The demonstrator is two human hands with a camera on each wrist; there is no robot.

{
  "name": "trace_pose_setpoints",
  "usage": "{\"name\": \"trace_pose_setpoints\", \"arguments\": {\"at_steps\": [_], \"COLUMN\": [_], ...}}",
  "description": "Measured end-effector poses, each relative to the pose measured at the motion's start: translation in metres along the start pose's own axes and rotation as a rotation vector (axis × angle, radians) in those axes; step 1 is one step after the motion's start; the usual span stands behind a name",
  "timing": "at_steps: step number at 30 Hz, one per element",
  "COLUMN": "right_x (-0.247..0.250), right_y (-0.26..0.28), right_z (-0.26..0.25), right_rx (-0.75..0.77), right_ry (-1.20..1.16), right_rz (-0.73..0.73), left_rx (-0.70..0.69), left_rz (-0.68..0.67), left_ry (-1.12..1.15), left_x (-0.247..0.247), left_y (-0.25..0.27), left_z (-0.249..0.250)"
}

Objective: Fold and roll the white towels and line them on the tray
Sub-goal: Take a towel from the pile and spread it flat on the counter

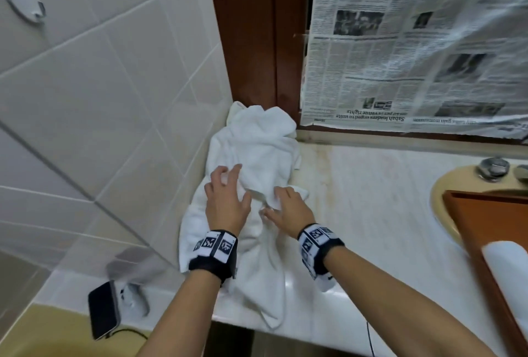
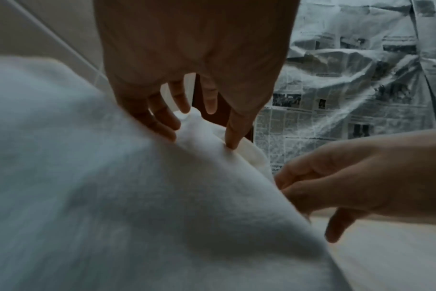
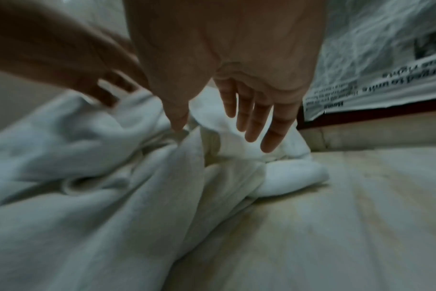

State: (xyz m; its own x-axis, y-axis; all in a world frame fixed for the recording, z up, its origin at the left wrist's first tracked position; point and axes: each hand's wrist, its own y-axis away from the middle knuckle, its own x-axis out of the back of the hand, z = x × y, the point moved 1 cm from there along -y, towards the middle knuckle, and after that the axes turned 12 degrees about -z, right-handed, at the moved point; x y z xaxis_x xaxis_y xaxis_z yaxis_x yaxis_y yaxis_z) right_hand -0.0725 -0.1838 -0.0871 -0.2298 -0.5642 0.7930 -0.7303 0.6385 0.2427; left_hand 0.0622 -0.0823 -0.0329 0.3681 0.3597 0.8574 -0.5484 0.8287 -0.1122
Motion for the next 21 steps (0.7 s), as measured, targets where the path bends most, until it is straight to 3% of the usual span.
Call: {"name": "trace_pose_setpoints", "arguments": {"at_steps": [4,8,14,17,19,21], "right_x": [0.0,0.044,0.158,0.178,0.172,0.167], "right_y": [-0.025,-0.003,0.067,0.101,0.119,0.14], "right_z": [-0.002,0.008,0.001,0.023,0.047,0.067], "right_rx": [0.0,0.142,0.318,0.282,0.216,0.17], "right_ry": [-0.077,-0.24,-0.08,-0.029,-0.083,-0.271], "right_rz": [0.078,0.324,0.597,0.678,0.673,0.658], "left_rx": [-0.045,-0.148,-0.414,-0.471,-0.455,-0.455], "left_rz": [-0.054,-0.035,0.078,0.176,0.115,-0.069], "left_ry": [-0.157,-0.157,0.218,0.53,0.636,0.611], "left_x": [0.0,0.003,0.042,0.069,0.078,0.08], "left_y": [-0.021,-0.034,-0.04,-0.025,-0.009,0.011], "left_z": [-0.011,-0.01,0.035,0.07,0.084,0.09]}}
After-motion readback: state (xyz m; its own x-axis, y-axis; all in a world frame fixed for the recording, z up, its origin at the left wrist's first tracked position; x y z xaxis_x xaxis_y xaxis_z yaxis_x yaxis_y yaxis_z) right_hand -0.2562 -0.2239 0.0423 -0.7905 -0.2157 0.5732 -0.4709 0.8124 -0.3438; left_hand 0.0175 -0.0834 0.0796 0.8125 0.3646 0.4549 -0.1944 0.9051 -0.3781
